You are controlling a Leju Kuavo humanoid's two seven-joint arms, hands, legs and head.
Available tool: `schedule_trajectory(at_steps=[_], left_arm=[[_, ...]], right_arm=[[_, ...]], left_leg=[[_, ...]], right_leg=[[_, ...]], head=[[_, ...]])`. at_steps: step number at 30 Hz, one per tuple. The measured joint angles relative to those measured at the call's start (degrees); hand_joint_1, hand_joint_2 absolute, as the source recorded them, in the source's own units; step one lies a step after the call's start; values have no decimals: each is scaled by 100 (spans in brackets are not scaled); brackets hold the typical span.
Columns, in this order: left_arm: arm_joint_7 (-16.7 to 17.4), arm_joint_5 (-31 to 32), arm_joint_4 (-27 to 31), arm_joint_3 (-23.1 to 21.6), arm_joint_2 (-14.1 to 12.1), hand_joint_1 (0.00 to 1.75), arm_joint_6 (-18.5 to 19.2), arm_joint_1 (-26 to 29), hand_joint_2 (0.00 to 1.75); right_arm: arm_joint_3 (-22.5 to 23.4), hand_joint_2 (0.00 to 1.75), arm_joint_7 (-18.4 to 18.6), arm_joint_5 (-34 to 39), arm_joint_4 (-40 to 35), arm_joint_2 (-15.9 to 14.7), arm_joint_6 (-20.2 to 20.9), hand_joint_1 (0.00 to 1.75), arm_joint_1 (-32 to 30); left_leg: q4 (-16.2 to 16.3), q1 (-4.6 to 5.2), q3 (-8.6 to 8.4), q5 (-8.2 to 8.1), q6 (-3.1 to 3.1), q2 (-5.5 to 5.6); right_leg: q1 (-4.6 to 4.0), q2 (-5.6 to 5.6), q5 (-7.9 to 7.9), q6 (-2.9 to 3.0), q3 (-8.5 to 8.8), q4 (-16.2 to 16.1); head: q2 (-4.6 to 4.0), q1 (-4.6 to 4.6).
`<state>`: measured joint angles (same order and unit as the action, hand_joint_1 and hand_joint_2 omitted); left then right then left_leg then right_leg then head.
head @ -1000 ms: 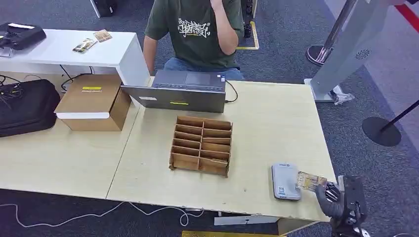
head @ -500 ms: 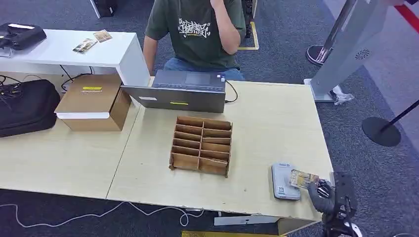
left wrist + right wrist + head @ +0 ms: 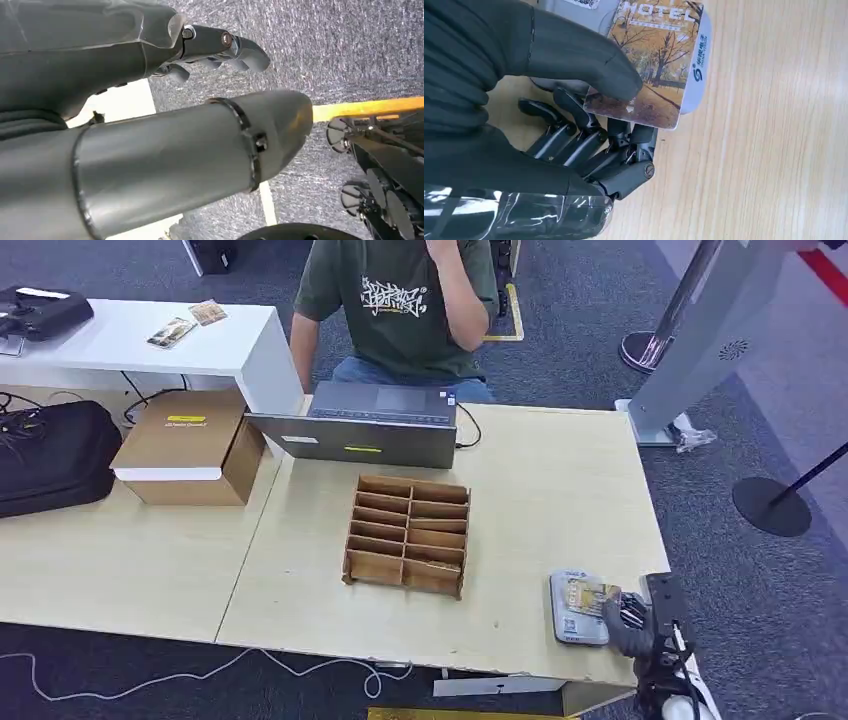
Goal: Pass the card to the sensor for recognition and then transmit it.
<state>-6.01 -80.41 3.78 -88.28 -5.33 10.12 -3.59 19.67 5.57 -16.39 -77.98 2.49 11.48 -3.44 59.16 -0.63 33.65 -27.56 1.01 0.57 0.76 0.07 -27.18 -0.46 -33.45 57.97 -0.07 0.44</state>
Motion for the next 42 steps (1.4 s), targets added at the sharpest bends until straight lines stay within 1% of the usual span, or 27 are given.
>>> schedule_trajectory(at_steps=[5,10,18,24,27,33,42], left_arm=[[7,101,0,0,-46,0,-2,-28,0],[55,203,0,0,-72,0,-4,-53,0],[59,269,2,0,-101,0,-33,-63,0],[59,295,2,0,-105,0,-35,-65,0],[57,273,2,0,-105,0,-28,-56,0],[50,256,4,0,-116,0,0,-53,0],[-11,221,7,0,-135,0,0,-37,0]], right_arm=[[-197,175,92,-153,168,-262,87,175,136],[-439,175,160,-295,297,-600,190,175,222],[-894,175,358,-435,468,-1121,673,175,389],[-1183,175,382,-470,614,-1438,916,175,515],[-1316,175,302,-343,684,-1604,964,175,548],[-1573,175,273,-223,865,-1772,953,175,710],[-1687,175,262,-48,933,-1842,831,175,744]], left_leg=[[1,0,-6,0,0,-1],[2,0,-11,0,0,0],[2,0,-19,0,0,-10],[2,0,-24,0,0,-16],[2,0,-24,0,0,-16],[2,0,-28,0,-1,-25],[2,0,-29,0,-1,-24]], right_leg=[[0,-1,1,0,6,0],[0,0,2,-1,11,0],[0,-8,2,-1,16,-1],[0,-12,4,-3,19,-1],[0,-11,5,-4,21,-1],[0,-19,6,-5,21,-1],[-1,-18,7,-5,23,-1]], head=[[-2,-2],[0,-2],[0,-2],[0,-2],[0,-2],[-2,0],[0,-2]])
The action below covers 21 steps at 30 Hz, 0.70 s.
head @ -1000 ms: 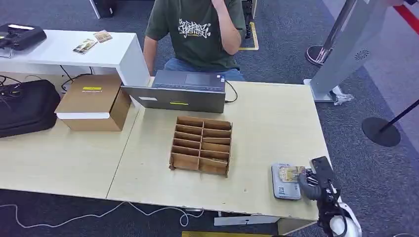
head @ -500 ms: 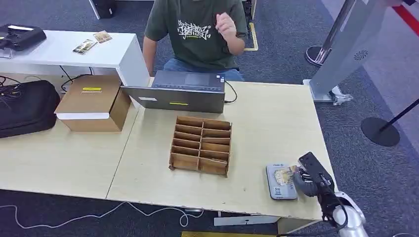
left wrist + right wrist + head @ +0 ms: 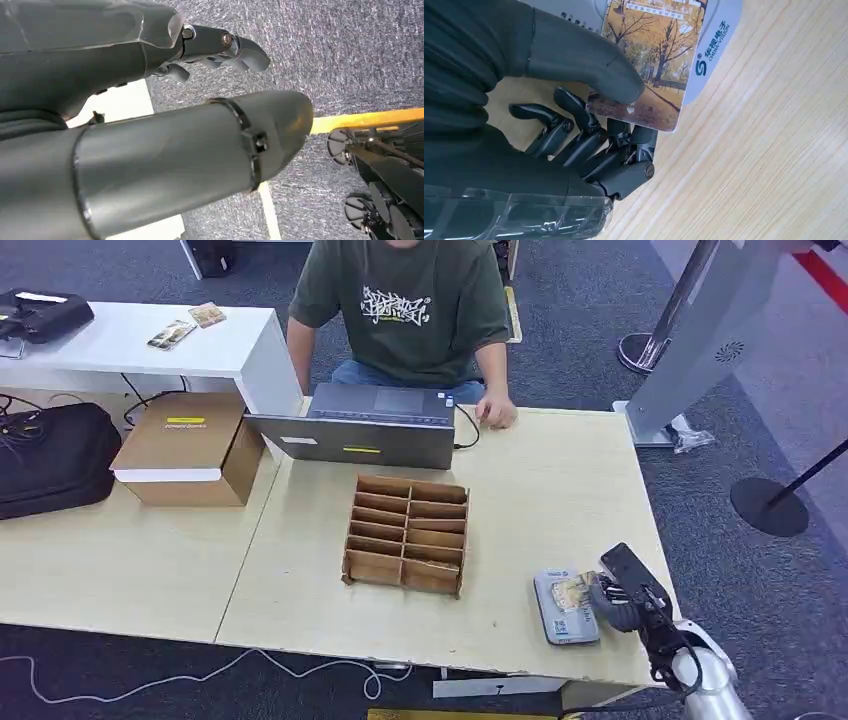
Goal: Pass the card to the sensor for recognition and then transmit it.
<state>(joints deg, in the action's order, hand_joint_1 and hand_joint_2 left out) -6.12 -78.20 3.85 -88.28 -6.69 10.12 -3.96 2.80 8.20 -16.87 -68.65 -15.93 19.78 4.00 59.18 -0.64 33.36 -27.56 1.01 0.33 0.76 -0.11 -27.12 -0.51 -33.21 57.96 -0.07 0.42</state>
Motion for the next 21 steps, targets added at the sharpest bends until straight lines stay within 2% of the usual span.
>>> schedule_trajectory(at_steps=[5,10,13,21], left_arm=[[-7,-24,0,0,-2,0,-11,10,0],[-13,-74,0,0,2,0,-18,36,0],[-57,-109,0,0,9,0,-28,47,0],[-107,-171,0,0,66,0,-35,71,0]], right_arm=[[-2,175,-68,116,0,-2,-132,175,4],[24,175,-311,411,-96,-2,-488,175,84],[123,175,-479,625,-212,-2,-684,175,248],[376,175,-725,1030,-674,89,-887,175,468]], left_leg=[[0,1,3,0,0,1],[0,3,12,0,0,3],[0,3,10,1,0,3],[1,2,13,0,0,5]], right_leg=[[1,1,0,0,0,0],[3,2,1,-1,-6,1],[3,2,1,-1,-7,1],[2,4,-1,-2,-9,1]], head=[[0,0],[0,2],[0,2],[0,0]])
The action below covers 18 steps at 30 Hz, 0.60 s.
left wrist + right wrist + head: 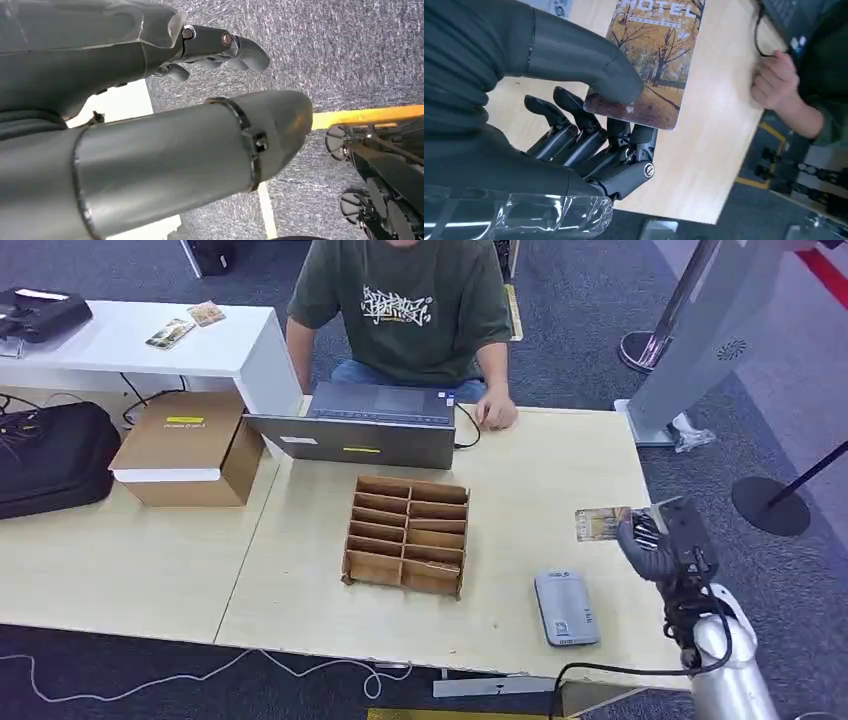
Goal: Pass the card to the sensor for recognition and then transmit it.
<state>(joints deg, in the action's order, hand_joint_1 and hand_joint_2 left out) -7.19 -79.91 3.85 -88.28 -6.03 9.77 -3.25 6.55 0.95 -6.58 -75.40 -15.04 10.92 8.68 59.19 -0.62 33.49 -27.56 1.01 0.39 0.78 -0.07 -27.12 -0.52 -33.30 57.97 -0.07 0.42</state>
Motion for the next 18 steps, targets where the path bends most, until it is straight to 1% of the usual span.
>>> schedule_trajectory(at_steps=[2,4,8,11,13,15,17,18], left_arm=[[0,-15,0,0,22,0,-9,3,0],[2,-35,0,0,55,0,-24,3,0],[9,-50,0,0,112,0,-59,-8,0],[13,-61,0,0,146,0,-87,-12,0],[13,-70,-2,0,166,0,-90,-21,0],[13,-76,-2,0,186,0,-90,-33,0],[13,-79,-2,0,197,0,-90,-40,0],[13,-79,-2,0,201,0,-87,-45,0]], right_arm=[[44,175,-102,-158,-106,51,-227,175,2],[59,175,-212,-657,-243,131,-799,175,4],[53,175,-331,-1594,-481,284,-1534,175,-7],[24,175,-361,-2764,-678,396,-2242,175,-41],[-21,175,-353,-3716,-787,455,-2738,175,-72],[-74,175,-333,-4458,-882,494,-3066,175,-98],[-120,175,-239,-5248,-961,530,-3383,175,-127],[-151,175,-145,-5805,-1000,547,-3573,175,-149]], left_leg=[[0,0,2,0,0,3],[0,0,3,0,0,4],[0,0,3,0,0,2],[0,0,2,0,0,2],[0,0,2,0,0,2],[0,0,2,0,0,2],[0,-1,2,0,0,2],[0,-1,2,0,0,2]], right_leg=[[0,2,-1,0,0,0],[0,3,-1,0,-1,0],[0,2,-1,0,-2,0],[0,2,-1,0,-2,0],[0,2,-1,0,-2,0],[0,2,-1,0,-2,0],[-1,3,-1,0,-2,0],[0,2,-1,0,-2,0]], head=[[0,0],[0,0],[0,0],[0,0],[0,2],[-2,0],[0,0],[-2,2]])
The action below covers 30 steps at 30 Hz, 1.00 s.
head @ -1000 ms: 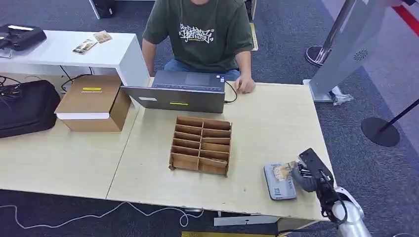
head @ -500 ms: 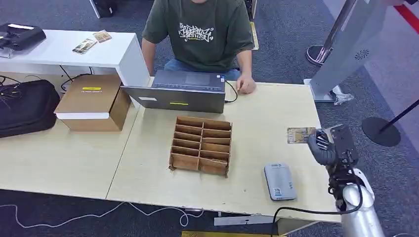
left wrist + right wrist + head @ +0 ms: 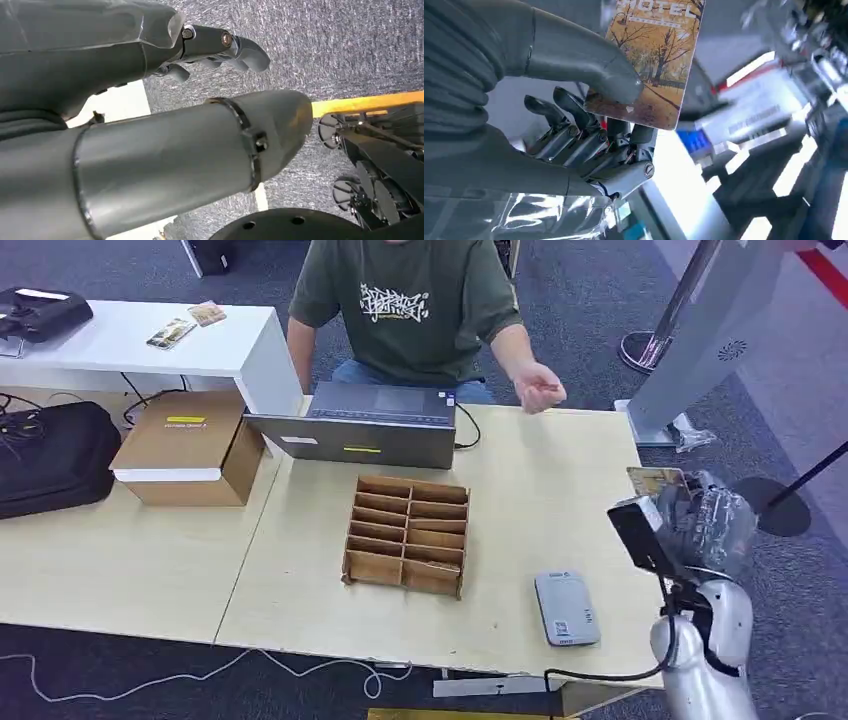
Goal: Pass the card to the sensor for recognition and then transmit it.
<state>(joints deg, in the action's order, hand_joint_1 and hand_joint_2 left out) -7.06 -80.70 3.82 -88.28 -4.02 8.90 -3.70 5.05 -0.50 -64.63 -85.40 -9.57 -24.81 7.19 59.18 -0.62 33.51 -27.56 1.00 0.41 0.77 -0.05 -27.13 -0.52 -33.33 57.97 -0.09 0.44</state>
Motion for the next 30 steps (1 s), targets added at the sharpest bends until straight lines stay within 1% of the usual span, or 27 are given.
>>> schedule_trajectory(at_steps=[3,5,6,8,10,11,12,14,16,18,20,22,24,27,30], left_arm=[[2,0,0,0,11,0,4,-22,0],[29,-7,0,0,13,0,18,-29,0],[41,-9,2,0,13,0,20,-29,0],[52,-15,0,0,11,0,35,-38,0],[63,-24,0,0,11,0,52,-37,0],[76,-24,0,0,9,0,59,-38,0],[85,-24,2,0,9,0,70,-40,0],[85,-24,0,0,-2,0,72,-53,0],[85,-20,0,0,-7,0,81,-51,0],[85,-9,2,0,-13,0,81,-46,0],[85,15,2,0,-18,0,81,-50,0],[85,46,2,0,-22,0,79,-53,0],[85,85,2,0,-28,0,79,-53,0],[85,153,2,0,-39,0,70,-63,0],[85,262,2,0,-46,0,66,-69,0]], right_arm=[[-78,175,237,-1202,-65,44,-361,175,-59],[-116,175,477,-2043,-79,66,-623,175,-92],[-159,175,667,-2320,-76,59,-751,175,-99],[-350,175,1225,-2488,-59,-103,-891,175,-97],[-722,175,2076,-2538,-22,-440,-904,175,-24],[-1013,175,2612,-2544,15,-620,-896,175,61],[-1267,175,2849,-2551,46,-774,-895,175,139],[-1721,175,3075,-2551,101,-993,-898,175,255],[-2056,175,3151,-2553,179,-1121,-904,175,340],[-2262,175,3138,-2549,266,-1193,-965,175,425],[-2332,175,2965,-2549,383,-1200,-1117,175,494],[-2352,175,2698,-2549,532,-1187,-1237,175,580],[-2352,175,2425,-2549,722,-1106,-1298,175,736],[-2279,175,1959,-2549,1085,-883,-1383,175,1047],[-2118,175,1635,-2549,1410,-651,-1392,175,1352]], left_leg=[[0,0,0,0,0,0],[0,0,0,0,0,-1],[0,0,0,0,0,-1],[0,1,3,0,0,1],[0,1,10,0,0,6],[0,3,8,0,0,3],[0,4,6,0,-1,-4],[2,3,1,0,-1,-5],[2,3,3,1,-1,4],[2,0,4,1,-1,10],[2,0,6,1,-1,9],[1,0,7,1,0,9],[1,0,6,1,0,6],[1,0,2,2,0,-1],[1,0,6,8,-3,6]], right_leg=[[0,0,0,0,0,0],[-1,0,0,0,0,0],[0,-1,0,0,-1,0],[1,1,0,0,0,0],[1,6,1,-1,0,0],[3,1,1,-1,-2,0],[4,-4,2,-2,-1,0],[3,-4,2,-2,-1,-1],[3,3,2,-2,-1,0],[1,7,2,-2,-1,0],[1,6,2,-2,-1,1],[0,6,1,-1,-2,2],[0,3,1,-1,-2,3],[0,-2,1,-1,-2,3],[0,4,2,-1,-1,3]], head=[[2,-2],[2,-2],[2,-2],[2,0],[2,-4],[2,-2],[2,0],[2,-2],[0,-2],[2,-2],[2,0],[2,-2],[2,0],[2,0],[2,-2]])
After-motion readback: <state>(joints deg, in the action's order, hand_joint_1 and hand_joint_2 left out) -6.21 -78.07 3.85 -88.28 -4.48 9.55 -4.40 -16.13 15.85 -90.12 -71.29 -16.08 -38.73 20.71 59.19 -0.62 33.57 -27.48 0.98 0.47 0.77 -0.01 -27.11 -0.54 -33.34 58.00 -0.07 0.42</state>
